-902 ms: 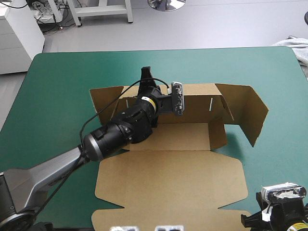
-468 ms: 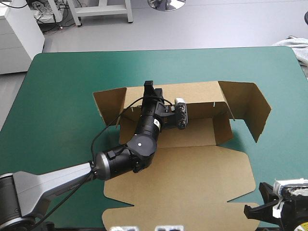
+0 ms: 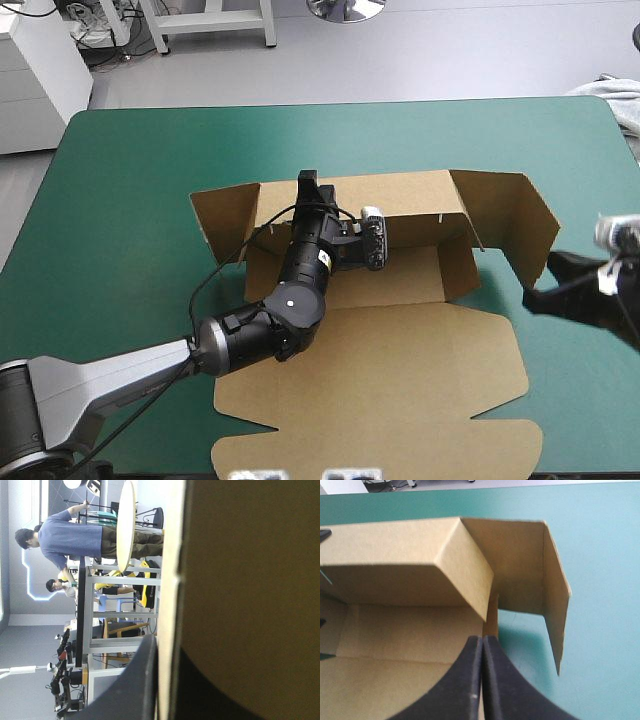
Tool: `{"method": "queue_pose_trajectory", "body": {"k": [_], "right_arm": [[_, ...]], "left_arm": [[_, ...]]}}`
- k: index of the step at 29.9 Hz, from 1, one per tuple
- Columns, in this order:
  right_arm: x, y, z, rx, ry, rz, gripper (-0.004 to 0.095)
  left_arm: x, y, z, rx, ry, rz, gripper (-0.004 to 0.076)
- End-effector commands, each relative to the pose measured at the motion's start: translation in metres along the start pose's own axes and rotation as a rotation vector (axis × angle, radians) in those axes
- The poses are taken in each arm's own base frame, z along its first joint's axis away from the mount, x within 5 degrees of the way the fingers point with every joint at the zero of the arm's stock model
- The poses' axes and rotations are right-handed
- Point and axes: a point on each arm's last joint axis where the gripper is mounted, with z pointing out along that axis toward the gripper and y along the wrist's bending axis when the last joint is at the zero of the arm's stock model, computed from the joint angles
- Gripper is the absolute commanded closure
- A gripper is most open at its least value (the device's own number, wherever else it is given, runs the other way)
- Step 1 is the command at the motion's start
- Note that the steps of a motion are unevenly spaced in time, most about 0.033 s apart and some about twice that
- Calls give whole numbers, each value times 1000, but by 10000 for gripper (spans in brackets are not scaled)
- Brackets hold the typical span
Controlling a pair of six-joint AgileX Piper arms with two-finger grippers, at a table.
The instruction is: Fold the box
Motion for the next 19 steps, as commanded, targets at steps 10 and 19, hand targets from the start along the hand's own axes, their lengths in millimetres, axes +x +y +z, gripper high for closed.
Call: {"method": "queue_pose_trajectory", "body": {"k": [10, 19], "right_arm": [[-123, -27, 93, -130, 54, -24, 925], [-127, -55, 177, -170, 214, 33, 924]], "left_arm": [[-2, 24, -11, -85, -46, 7, 734], [-4, 23, -11, -78, -64, 8, 734]]}}
